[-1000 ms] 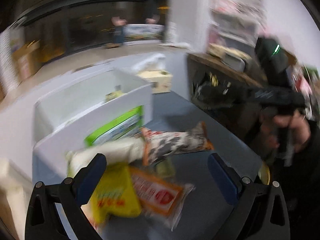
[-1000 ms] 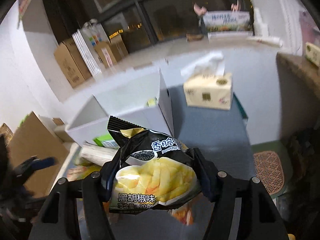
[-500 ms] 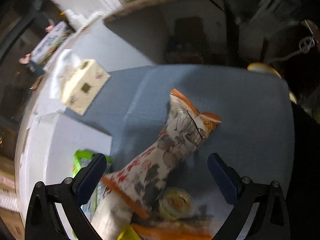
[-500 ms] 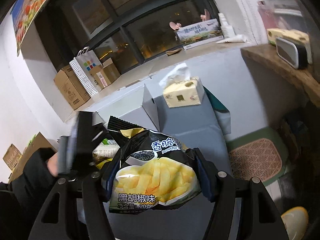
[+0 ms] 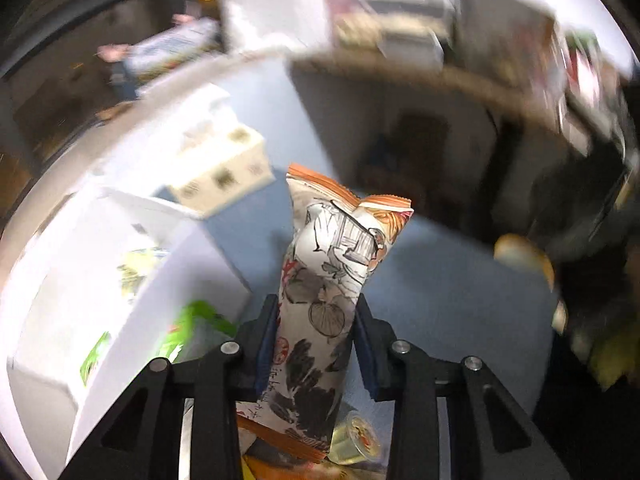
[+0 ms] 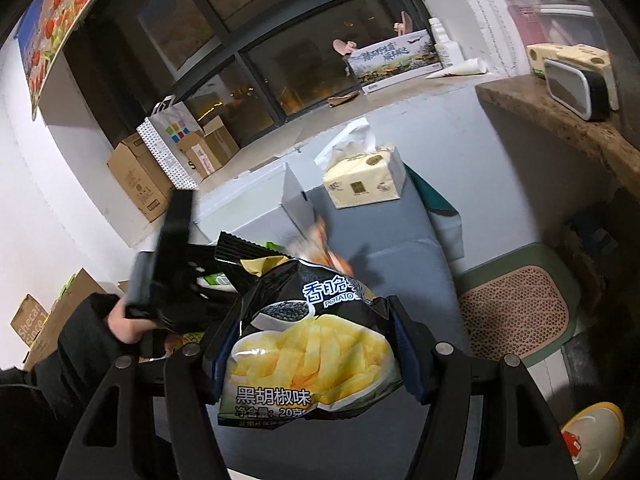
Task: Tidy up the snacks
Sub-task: 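Grasp the white printed bag with the left gripper while the right drops its bag in the box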
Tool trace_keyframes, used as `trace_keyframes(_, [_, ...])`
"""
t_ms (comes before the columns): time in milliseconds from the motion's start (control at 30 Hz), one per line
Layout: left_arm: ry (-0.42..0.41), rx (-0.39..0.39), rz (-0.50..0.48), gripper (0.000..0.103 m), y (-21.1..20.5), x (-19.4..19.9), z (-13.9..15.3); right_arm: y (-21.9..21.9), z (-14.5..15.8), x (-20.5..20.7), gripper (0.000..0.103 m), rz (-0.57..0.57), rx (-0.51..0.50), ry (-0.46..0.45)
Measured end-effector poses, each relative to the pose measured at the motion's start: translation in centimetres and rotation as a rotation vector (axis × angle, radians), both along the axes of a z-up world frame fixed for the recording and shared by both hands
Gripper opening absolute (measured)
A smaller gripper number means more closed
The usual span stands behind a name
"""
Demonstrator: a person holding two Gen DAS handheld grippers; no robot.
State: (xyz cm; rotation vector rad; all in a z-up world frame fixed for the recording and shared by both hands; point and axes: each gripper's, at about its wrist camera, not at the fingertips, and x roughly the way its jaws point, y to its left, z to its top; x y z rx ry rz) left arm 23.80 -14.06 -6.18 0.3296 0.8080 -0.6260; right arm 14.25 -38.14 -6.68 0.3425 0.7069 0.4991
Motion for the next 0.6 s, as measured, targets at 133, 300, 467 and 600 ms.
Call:
trace_keyframes(133, [-0.066, -0.176, 0.171, 0.039, 4.9, -2.2, 3.6, 1.9, 0.3, 0.7, 0.07, 0.038, 0.004, -0.015])
trace_keyframes(300, [-0.1, -0.375, 0.435, 0.039, 12.4, -5.8, 5.7, 6.0, 0.6, 2.3, 0.07, 0.105, 0.006, -0.035])
trace_keyframes(467, [-0.128, -0.448, 0.564, 0.039, 18.8, -5.6, 6.3, 11.5, 2.1, 5.0, 0.07, 0.188, -0.027, -0.08])
trace_keyframes(600, [-0.155, -0.478, 0.635, 0.039, 22.7, -3.1, 7.1, 16.1, 3.7, 8.2, 0.07, 0.234, -0.073, -0.117])
